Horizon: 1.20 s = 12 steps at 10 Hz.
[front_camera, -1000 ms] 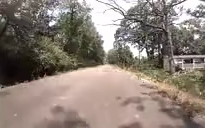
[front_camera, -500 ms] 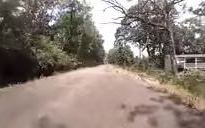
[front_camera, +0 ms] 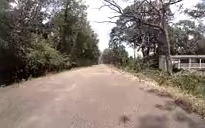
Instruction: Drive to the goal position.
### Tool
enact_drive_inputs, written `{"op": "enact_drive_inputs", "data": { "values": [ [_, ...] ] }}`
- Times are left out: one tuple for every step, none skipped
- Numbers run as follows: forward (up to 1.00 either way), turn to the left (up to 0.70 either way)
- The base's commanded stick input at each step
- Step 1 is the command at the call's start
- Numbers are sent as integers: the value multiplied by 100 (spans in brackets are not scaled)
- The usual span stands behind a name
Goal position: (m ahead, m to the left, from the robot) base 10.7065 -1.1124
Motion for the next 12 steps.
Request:
{"op": "enact_drive_inputs", "data": {
  "values": [
    [70,0],
    [70,0],
    [70,0],
    [70,0],
    [70,0],
    [70,0],
    [70,0],
    [70,0],
    [70,0],
    [70,0],
    [70,0],
    [70,0]
  ]
}}
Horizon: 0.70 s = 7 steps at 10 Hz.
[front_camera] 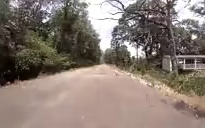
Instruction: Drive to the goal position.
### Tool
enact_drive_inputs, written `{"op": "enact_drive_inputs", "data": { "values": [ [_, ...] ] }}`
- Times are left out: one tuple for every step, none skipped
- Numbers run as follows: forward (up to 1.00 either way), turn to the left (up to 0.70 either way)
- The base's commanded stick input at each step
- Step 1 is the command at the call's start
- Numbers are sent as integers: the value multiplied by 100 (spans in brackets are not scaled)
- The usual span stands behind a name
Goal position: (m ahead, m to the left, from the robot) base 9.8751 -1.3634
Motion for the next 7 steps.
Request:
{"op": "enact_drive_inputs", "data": {
  "values": [
    [70,0],
    [70,0],
    [70,-9],
    [70,-35],
    [70,-22],
    [70,0],
    [70,0]
  ]
}}
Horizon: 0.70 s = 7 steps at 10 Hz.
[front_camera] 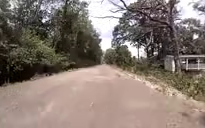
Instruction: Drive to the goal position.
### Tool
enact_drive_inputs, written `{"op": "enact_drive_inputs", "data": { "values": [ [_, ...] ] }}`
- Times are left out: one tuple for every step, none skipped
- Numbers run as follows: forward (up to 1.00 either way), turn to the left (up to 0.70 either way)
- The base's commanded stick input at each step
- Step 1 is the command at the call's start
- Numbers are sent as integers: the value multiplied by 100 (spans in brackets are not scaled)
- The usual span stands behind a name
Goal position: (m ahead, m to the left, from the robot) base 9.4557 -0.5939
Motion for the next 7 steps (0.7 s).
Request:
{"op": "enact_drive_inputs", "data": {
  "values": [
    [70,0],
    [70,0],
    [70,0],
    [70,0],
    [70,0],
    [70,0],
    [70,0]
  ]
}}
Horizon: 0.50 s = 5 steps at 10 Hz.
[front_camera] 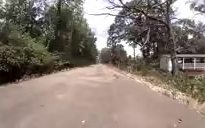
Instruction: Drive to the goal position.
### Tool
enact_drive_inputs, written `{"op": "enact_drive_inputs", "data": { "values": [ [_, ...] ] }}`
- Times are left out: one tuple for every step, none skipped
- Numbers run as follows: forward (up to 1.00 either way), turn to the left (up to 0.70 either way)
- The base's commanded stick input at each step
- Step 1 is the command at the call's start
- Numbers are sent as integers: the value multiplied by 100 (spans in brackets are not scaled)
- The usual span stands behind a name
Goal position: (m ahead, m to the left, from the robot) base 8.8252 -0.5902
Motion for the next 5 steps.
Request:
{"op": "enact_drive_inputs", "data": {
  "values": [
    [70,0],
    [70,0],
    [70,0],
    [70,0],
    [70,0]
  ]
}}
